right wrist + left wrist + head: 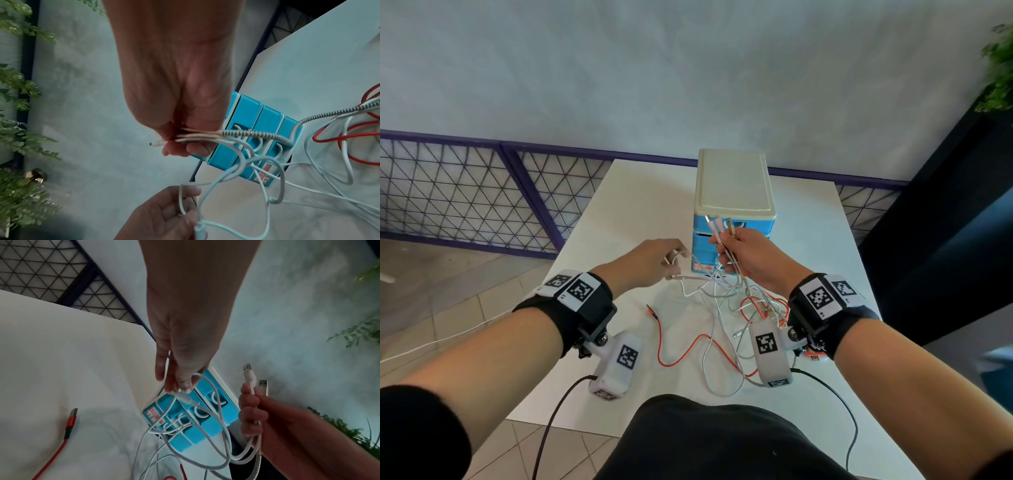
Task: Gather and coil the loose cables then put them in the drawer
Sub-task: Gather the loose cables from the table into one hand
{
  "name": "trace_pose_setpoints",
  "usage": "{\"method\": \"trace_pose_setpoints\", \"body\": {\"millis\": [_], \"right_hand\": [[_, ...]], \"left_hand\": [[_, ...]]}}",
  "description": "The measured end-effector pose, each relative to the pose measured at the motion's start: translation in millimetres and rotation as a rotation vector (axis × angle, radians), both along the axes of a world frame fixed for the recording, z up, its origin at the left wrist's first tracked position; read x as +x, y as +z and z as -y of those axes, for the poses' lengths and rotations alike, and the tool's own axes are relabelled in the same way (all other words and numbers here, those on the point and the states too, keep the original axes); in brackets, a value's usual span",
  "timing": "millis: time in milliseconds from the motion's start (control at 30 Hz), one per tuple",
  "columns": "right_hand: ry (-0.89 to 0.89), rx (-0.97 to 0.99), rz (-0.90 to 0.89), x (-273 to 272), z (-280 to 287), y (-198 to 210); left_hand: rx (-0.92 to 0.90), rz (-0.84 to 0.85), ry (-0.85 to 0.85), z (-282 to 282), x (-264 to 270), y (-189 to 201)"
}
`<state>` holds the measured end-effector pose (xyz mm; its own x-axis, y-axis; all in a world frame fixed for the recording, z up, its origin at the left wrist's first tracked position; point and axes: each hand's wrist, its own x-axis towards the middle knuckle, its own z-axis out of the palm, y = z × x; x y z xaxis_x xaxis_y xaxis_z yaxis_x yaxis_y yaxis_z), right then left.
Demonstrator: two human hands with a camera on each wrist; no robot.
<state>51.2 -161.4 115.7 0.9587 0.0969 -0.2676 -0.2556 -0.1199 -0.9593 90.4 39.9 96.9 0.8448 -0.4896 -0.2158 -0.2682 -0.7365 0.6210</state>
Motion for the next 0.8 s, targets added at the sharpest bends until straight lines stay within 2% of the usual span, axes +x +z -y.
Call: {"method": "trace_pose_setpoints", "body": {"millis": [133,233,300,433,533,700,800], "right_hand": [[-0.020,0.004,0.000,0,1,-2],[-0.026,0.027,-0.005,-1,0,-1],[-0.029,-0.002,0.007,-1,1,-1],[-0.016,-0.108,0.036,-2,2,-2],[0.034,-0.184,0.044,-4,-4,-2],[0.134,-0.310,0.108,-5,-17,-6],[0.039,-0.293,0.115,-4,-17,-2]], "left_hand": [[-0.129,-0.102,0.130,4,3,5],[-0.203,-0.290,0.205,11,-4,4],[-0.322,-0.421,0.268,15,-10,2],[-0.579,-0.479,0.425,17,-11,1],[-0.635,-0.401,0.483,22,-6,14],[-0.648,-0.115,0.422,36,-3,34],[-0.751,-0.048,0.422,37,-5,30]]}}
